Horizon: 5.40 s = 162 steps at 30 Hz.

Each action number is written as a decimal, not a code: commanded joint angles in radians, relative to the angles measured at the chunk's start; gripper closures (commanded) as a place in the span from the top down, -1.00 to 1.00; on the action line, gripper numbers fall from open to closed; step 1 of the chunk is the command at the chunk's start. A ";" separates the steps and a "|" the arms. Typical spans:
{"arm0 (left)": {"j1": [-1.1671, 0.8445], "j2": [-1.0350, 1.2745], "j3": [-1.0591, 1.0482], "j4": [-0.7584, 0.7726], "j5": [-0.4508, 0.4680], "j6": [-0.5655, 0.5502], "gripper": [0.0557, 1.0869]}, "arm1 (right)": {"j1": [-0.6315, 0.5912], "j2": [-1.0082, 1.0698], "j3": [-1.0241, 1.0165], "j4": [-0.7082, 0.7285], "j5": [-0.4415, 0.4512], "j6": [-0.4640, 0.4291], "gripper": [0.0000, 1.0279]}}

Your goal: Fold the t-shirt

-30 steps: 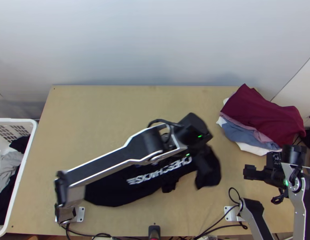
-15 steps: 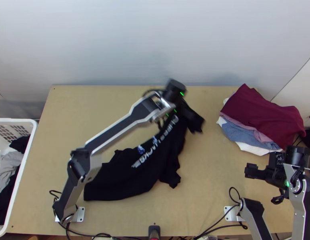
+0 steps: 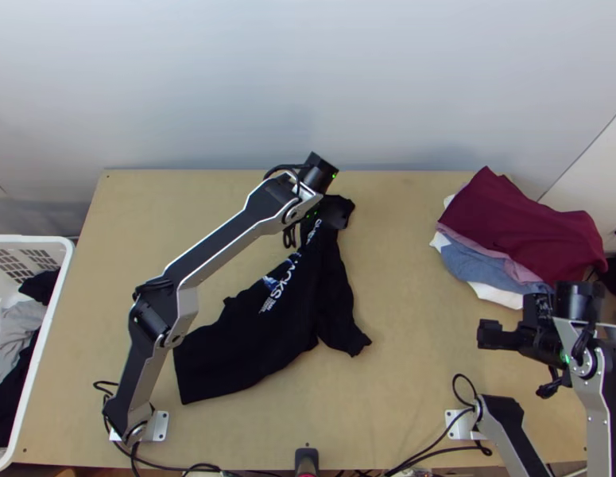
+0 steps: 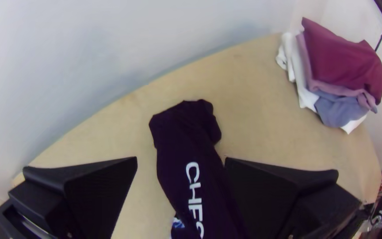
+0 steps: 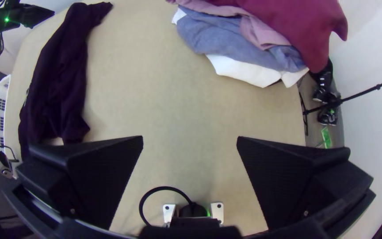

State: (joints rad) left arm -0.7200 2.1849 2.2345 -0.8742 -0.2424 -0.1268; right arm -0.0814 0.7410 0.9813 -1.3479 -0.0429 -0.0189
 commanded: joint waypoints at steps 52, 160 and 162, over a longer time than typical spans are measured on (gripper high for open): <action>0.456 -0.697 -0.734 -0.224 0.143 0.145 0.90 | 0.551 1.489 0.927 0.449 -0.376 0.068 0.49; -0.033 0.269 0.040 -0.037 0.143 0.138 -0.74 | 0.183 0.251 0.277 0.179 -0.095 -0.219 -0.94; -0.018 0.237 0.019 -0.039 0.176 0.131 -0.90 | 0.190 0.258 0.278 0.181 -0.095 -0.219 -0.94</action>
State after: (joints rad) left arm -0.7563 2.4714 2.2837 -0.9031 -0.1055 0.0151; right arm 0.0986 0.9874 1.2606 -1.1755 -0.1387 -0.2333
